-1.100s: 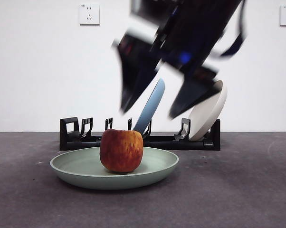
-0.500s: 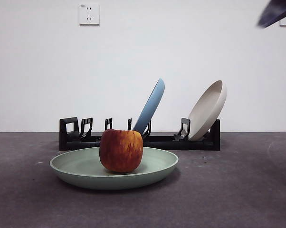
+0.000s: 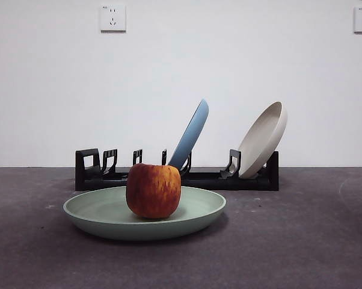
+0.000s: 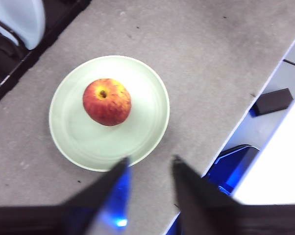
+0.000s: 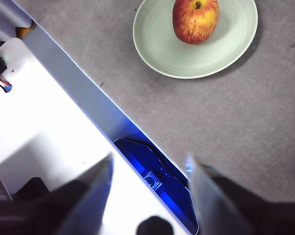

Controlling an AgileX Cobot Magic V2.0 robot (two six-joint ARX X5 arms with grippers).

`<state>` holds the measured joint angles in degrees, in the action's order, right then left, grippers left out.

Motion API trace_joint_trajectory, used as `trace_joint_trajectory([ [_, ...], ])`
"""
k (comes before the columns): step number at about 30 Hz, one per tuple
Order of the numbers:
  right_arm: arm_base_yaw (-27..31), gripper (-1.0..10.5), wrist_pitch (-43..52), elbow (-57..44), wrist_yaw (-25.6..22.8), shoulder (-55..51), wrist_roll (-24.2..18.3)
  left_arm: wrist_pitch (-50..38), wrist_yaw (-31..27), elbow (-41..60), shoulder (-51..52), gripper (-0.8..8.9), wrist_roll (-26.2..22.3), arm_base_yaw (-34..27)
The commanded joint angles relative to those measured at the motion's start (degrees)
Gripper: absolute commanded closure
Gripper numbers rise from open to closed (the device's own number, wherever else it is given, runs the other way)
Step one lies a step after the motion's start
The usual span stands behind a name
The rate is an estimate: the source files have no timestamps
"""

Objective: Take the green plate from the plate rack,put the plate on the table,take the apple from the table,put the apple in the plate

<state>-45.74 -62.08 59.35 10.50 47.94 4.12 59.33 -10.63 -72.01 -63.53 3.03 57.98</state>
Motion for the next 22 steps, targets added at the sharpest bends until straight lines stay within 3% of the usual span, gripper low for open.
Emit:
trace_joint_trajectory([
  [1,-0.1,9.6,0.1,0.0,0.1,0.0,0.5,-0.1,0.9,0.3,0.0,8.22,0.4,0.1],
  [22,-0.1,9.4,0.1,0.0,-0.1,-0.1,1.0,-2.2,0.2,0.3,0.0,8.16,0.4,0.0],
])
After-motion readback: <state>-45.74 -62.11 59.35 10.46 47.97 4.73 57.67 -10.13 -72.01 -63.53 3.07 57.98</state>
